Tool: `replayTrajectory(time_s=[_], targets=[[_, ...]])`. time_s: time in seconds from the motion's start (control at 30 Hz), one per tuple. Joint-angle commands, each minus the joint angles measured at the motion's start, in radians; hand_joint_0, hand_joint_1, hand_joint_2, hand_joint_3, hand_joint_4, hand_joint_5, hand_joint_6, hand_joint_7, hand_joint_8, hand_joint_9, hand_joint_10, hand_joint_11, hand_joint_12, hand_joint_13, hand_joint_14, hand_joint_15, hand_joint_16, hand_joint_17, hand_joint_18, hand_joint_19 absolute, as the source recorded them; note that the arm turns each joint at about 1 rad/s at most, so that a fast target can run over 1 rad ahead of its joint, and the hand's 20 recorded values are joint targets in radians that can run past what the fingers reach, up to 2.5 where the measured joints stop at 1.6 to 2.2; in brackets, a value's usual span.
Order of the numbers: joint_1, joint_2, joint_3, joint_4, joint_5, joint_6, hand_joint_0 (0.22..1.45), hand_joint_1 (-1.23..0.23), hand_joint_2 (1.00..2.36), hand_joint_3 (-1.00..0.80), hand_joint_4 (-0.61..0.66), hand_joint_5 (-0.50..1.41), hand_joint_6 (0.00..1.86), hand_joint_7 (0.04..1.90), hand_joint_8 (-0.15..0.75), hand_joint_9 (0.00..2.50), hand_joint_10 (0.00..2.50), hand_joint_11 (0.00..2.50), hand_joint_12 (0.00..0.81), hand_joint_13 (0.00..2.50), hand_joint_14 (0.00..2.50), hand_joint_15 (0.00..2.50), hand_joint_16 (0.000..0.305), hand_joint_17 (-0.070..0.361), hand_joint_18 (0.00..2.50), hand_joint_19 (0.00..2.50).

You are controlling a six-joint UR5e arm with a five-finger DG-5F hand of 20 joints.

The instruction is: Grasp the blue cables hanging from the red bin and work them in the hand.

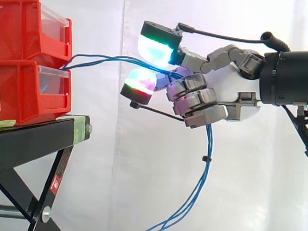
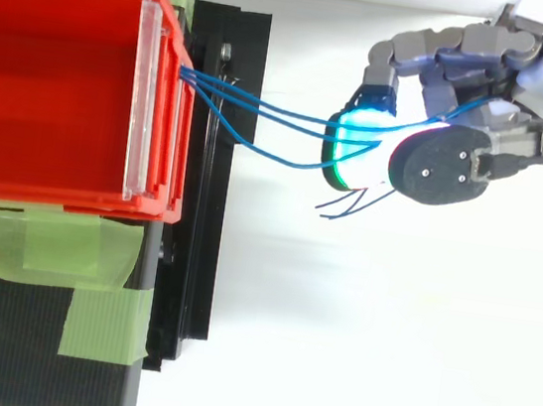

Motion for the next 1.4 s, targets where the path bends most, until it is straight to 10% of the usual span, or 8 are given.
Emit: replayTrajectory(time_s=[0.0, 0.43, 0.97, 1.37], targets=[[-0.002, 0.000, 0.000, 0.000, 0.003, -0.016, 0.84, -0.59, 1.00, -0.94, 0.21, 0.42, 0.35, 1.29, 0.392, 0.68, 2.50, 2.50, 0.442, 0.96, 2.50, 1.58, 0.051, 0.115, 1.56, 1.70], [-0.008, 0.002, 0.003, 0.008, 0.063, -0.104, 0.84, -0.59, 1.00, -0.95, 0.21, 0.41, 0.37, 1.29, 0.400, 0.69, 2.50, 2.50, 0.436, 0.96, 2.50, 1.60, 0.051, 0.114, 1.58, 1.71], [-0.030, 0.002, 0.054, 0.006, 0.057, -0.133, 0.84, -0.54, 1.00, -1.00, 0.22, 0.40, 0.40, 1.27, 0.399, 0.71, 2.50, 2.50, 0.440, 0.97, 2.50, 1.57, 0.050, 0.113, 1.60, 1.71], [-0.050, 0.002, 0.089, -0.015, 0.003, -0.151, 0.90, -0.55, 1.01, -0.66, 0.23, 0.41, 0.36, 1.28, 0.405, 0.71, 2.50, 2.50, 0.445, 0.99, 2.50, 1.61, 0.051, 0.114, 1.61, 1.71]])
